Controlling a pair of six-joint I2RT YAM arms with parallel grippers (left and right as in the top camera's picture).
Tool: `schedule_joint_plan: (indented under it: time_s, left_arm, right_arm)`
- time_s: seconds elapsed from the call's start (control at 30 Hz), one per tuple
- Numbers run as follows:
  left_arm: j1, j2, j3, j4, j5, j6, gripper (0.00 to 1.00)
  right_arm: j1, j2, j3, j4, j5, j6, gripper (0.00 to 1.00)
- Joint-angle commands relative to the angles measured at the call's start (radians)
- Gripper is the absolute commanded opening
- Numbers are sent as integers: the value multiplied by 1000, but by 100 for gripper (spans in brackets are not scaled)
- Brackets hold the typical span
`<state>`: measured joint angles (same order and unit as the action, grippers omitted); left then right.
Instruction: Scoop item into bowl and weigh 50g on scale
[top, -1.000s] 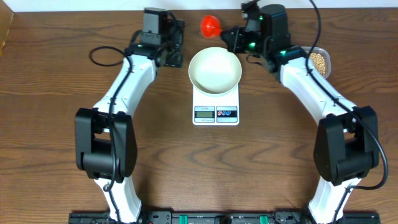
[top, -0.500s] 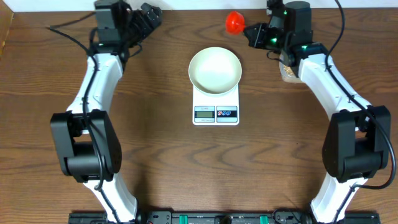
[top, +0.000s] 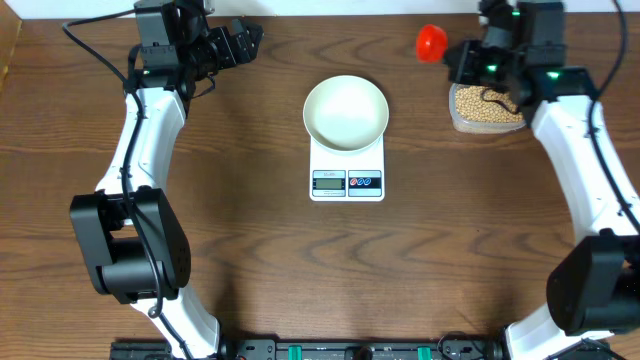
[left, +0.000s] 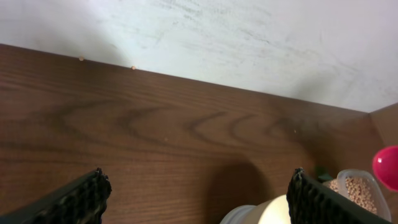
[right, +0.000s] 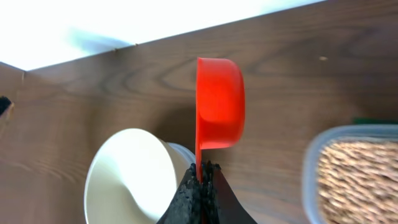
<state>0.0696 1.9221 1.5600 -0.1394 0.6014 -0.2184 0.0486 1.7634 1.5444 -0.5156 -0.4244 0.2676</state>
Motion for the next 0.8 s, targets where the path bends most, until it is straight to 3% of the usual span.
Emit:
schedule_joint_plan:
  time_s: [0.0,0.23,0.5,0.77]
  left_arm:
    - [4,-20,0,-10,16,47,92]
    - [-13,-36,0,-76,16,180,89]
    - [-76,-72,0,-204,16,225,78]
    - [-167,-80,0,-301,9,225,75]
  right_arm:
    - [-58,-13,16,-68,-89,-125,1]
    - [-90,-13,16,-206,-106,-259,2]
    - [-61,-12,16,-210,-105,-293,2]
    - [-45,-11,15,-211,-106,-291,2]
